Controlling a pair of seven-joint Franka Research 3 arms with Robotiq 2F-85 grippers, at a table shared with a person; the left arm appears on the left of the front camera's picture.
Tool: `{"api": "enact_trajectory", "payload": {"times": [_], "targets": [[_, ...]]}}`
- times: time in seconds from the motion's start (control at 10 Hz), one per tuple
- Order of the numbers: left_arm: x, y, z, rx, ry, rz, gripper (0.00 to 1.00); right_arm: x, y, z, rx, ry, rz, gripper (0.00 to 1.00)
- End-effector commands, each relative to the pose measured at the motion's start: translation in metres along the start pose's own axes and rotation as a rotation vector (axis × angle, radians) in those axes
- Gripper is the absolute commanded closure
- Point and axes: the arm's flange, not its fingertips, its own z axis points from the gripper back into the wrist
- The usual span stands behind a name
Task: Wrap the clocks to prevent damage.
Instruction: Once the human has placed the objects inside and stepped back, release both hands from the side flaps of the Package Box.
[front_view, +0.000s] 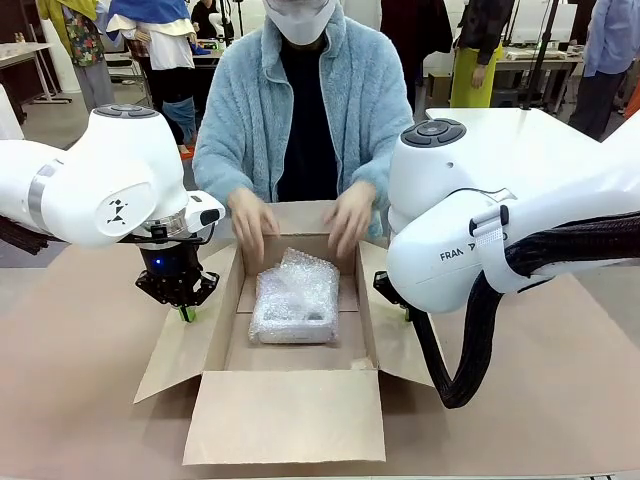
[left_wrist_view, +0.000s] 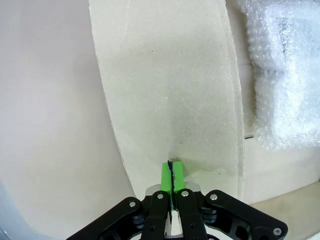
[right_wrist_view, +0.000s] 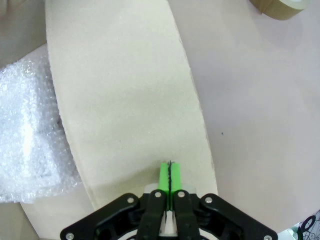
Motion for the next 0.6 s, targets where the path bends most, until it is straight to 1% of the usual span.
{"api": "enact_trajectory", "payload": {"times": [0.0,0.5], "targets": [[-0.0009,-0.0005,-0.001,0.013,0.003,-0.009,1.0,-0.0008,0.0008,-0.0023,-0.005,-0.001,0.001,0.99],[-0.0009,-0.0005,-0.001,0.013,0.003,-0.009,1.0,-0.0008,0.0008,-0.0023,-0.005,-0.001,0.001,0.99]]}}
